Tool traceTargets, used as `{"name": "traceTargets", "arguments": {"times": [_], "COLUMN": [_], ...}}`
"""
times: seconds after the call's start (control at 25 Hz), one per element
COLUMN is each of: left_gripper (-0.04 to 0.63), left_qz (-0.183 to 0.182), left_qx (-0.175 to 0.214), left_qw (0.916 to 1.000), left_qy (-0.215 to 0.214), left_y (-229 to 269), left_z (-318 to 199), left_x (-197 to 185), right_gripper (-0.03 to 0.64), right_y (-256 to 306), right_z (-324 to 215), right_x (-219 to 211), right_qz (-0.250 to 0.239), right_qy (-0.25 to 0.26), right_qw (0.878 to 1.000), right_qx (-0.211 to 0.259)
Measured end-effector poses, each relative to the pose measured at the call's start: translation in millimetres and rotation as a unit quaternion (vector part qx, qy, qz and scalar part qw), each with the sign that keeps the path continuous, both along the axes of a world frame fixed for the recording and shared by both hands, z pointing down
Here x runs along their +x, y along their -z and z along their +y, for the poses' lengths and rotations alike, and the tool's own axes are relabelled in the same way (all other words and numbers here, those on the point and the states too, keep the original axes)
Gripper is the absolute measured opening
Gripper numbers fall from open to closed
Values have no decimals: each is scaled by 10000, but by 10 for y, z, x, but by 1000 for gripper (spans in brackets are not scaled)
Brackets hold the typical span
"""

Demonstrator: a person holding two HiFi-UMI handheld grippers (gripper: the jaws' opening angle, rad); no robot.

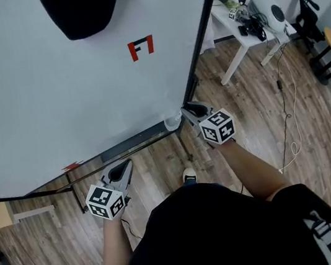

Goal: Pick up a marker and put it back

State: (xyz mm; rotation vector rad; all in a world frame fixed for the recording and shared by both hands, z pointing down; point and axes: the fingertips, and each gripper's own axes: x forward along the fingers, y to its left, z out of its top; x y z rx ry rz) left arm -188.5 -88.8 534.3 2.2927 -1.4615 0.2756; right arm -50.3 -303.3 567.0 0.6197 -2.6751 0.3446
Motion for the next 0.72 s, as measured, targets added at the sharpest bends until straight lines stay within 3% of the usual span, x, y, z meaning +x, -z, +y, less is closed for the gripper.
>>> {"name": "traceTargets", "arguments": {"times": [0.72], "left_gripper": [12], "left_qz": [-58], "left_qx": [241], "left_qw": [9987], "left_qy": [-449], "left_y": [196], "left_z": [339], "left_x": [157], "right_gripper": [63], "right_y": [343], "right_z": [851], "right_x": [624], "right_qz": [-26], "right_qy": [-349], "right_qw": [9993], "right_qx": [125]}}
